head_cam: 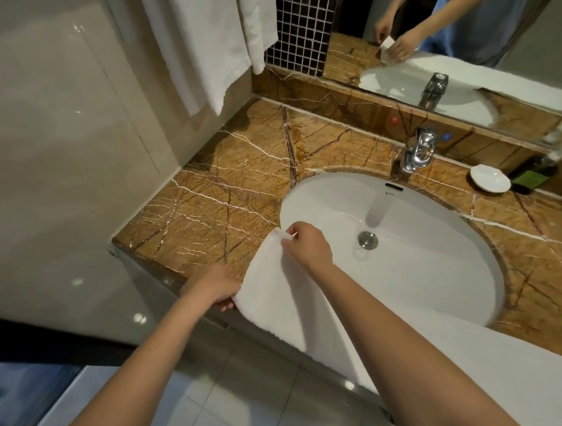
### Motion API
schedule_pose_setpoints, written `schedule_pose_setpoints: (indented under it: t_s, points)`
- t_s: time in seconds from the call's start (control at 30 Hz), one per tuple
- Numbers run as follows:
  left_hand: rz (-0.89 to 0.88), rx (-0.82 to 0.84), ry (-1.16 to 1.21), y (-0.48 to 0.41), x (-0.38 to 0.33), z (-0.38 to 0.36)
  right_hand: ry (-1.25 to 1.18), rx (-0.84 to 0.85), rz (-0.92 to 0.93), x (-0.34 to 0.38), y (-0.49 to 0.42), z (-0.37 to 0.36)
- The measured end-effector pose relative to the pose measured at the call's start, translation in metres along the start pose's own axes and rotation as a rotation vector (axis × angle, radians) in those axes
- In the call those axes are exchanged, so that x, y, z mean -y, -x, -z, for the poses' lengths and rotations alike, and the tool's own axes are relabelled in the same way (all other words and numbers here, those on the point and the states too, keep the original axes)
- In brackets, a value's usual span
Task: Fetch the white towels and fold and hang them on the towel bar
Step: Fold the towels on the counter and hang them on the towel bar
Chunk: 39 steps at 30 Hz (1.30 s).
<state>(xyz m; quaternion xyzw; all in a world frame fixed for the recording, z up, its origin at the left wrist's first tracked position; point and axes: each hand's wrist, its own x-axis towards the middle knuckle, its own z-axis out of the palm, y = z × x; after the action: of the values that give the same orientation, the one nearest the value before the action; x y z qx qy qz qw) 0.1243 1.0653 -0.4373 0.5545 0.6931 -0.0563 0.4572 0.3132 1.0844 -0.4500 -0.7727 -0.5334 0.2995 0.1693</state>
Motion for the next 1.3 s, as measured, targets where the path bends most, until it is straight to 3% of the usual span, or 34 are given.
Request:
schedule_pose_setpoints:
  t_s: [0.37,0.47,0.57,0.7,0.87,1.13,1.3]
  points:
    - [-0.042,-0.143,-0.268,-0.002,0.009,0.001,0.044,0.103,-0.084,-0.007,-0.004,0.001]
    - [-0.198,-0.239,-0.142,-0.006,0.008,-0.005,-0.003,0.086,-0.019,-0.003,-0.008,0.000]
    - [-0.242,-0.155,0.028,-0.011,0.002,-0.009,-0.012,0.127,-0.037,0.000,-0.009,-0.003]
    - [-0.270,-0.240,-0.200,-0.019,-0.006,-0.011,0.118,0.105,-0.135,-0.003,-0.008,-0.005]
    - [-0.337,-0.324,-0.299,-0.021,-0.012,-0.015,0.143,0.104,-0.140,-0.003,-0.008,-0.007]
    - [-0.287,-0.290,-0.367,-0.025,-0.007,-0.014,0.187,0.110,-0.235,-0.002,-0.007,-0.004]
    - [-0.264,-0.225,-0.338,-0.024,-0.007,-0.013,0.097,0.139,-0.164,0.000,-0.022,-0.003]
